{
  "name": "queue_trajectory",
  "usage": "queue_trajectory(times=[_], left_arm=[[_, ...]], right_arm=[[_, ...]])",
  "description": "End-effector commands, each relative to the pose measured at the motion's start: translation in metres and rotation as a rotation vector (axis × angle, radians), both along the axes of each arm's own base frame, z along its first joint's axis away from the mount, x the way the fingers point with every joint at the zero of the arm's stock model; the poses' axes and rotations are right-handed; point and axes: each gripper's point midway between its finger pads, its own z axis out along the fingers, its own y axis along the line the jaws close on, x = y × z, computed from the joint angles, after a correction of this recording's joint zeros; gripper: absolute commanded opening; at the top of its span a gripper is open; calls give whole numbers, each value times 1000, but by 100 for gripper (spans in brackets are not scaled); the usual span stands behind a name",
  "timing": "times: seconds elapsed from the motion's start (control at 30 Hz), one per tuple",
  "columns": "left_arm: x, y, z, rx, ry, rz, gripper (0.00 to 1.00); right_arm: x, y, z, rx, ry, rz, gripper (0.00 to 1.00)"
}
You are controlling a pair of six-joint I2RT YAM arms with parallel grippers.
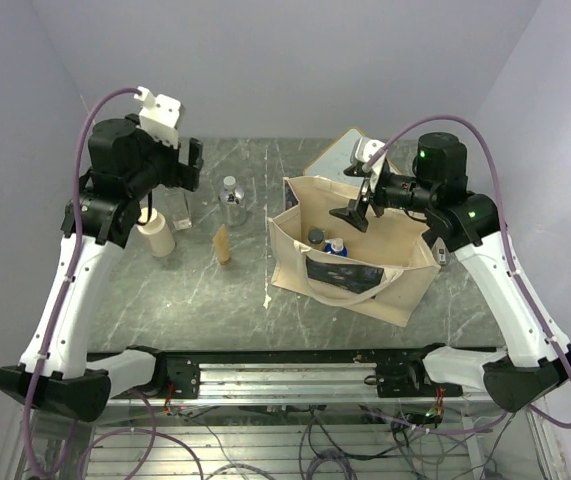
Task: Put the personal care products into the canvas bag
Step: Place the care product in the canvas bag, then adjust the object.
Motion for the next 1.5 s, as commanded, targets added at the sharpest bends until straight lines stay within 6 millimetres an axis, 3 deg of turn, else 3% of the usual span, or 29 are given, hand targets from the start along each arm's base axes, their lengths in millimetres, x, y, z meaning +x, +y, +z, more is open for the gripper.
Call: queue_trajectory(times=[0.0,0.2,0.43,0.63,0.87,1.47], left_arm=[[28,52,-29,9,85,224,99],[59,95,-88,37,265,255,99],[75,95,-142,160,368,106,99],[77,91,-163,296,401,-73,99],[82,100,-181,449,428,-217,99],[94,107,-240,572,541,-493,99]], right_arm=[[-7,-8,23,48,-22,-28,86],[-17,-13,24,46,-41,-17,86],[-23,-16,15,23,-49,-5,87],[-27,-17,12,17,-55,5,87],[-29,-18,5,5,-50,14,87],[-24,-26,2,32,-25,8,87]])
